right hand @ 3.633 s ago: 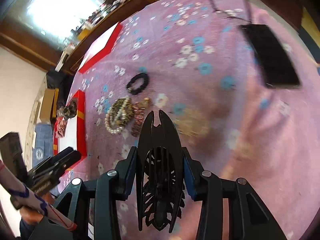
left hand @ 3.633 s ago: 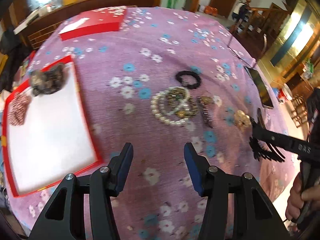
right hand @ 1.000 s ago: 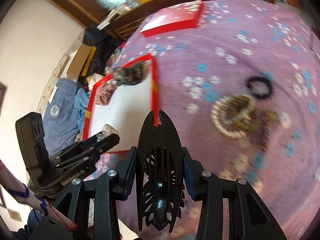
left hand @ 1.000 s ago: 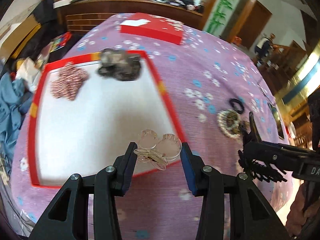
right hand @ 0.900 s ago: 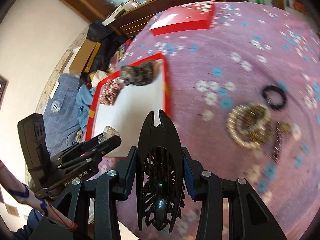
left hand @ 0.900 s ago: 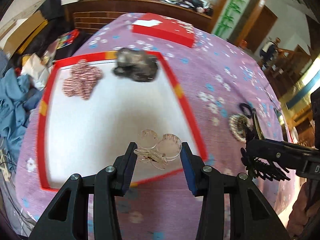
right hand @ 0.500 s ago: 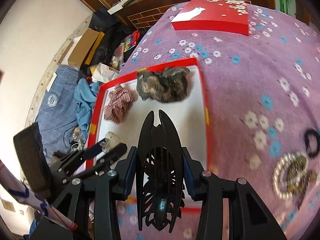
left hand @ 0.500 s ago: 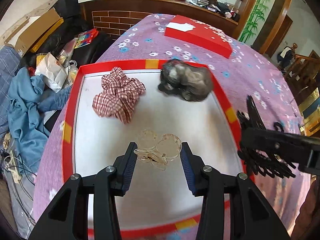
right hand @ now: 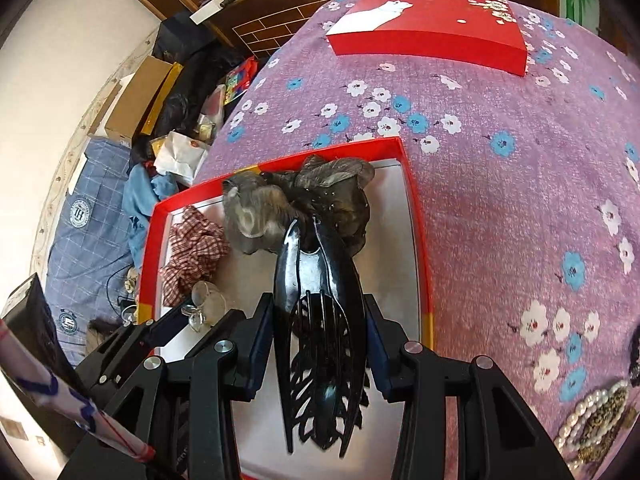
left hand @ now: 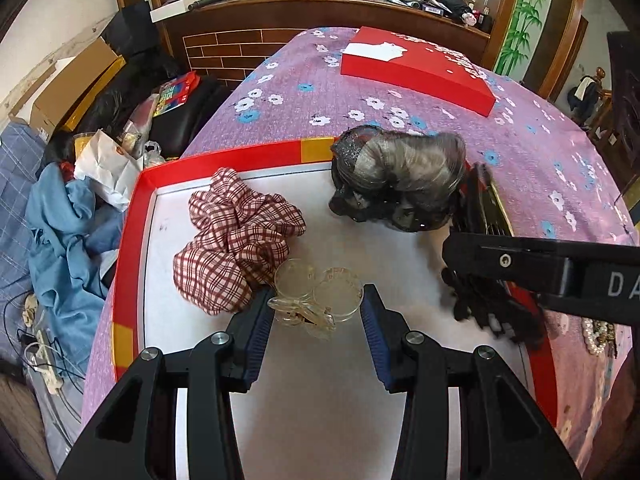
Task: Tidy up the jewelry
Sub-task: 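Carry the comb and clear clip over the white tray, then open both grippers to release the comb and clip into the tray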
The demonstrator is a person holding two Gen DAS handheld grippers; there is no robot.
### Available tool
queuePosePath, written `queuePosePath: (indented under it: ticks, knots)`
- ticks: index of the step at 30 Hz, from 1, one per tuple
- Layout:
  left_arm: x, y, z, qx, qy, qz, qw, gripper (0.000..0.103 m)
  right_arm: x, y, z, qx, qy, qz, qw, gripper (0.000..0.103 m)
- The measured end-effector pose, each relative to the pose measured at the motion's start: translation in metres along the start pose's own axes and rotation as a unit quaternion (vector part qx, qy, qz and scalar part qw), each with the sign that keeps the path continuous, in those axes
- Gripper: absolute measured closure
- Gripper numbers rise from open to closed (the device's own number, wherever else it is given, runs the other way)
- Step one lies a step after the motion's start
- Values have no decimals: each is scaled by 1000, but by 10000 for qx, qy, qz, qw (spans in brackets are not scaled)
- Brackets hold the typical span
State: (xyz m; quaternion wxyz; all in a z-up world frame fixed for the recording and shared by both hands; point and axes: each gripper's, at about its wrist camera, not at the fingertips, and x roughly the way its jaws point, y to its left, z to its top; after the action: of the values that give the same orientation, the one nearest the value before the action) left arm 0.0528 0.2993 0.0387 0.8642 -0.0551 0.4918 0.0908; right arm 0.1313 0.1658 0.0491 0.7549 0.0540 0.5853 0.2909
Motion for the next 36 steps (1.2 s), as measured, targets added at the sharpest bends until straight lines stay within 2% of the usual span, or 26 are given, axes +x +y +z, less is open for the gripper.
queuePosePath:
  ticks: [8,17,27,36]
  knots:
    - [10,-2,9,13,0,20,10000,60,5,-4,12,70,8,-17,10000,57]
    - [7,-3,9,8,18,51,10000,60,-2,-8,15,118,23,152,9998,55]
    - [-16,-9,5,34,-155,97,9998,55,-40,-10,2,150,-255,331,9990,49]
    - [-37,-27,-4,140,-278,89,9995,55,-69,-35,-26,385,-379,367,9979,49]
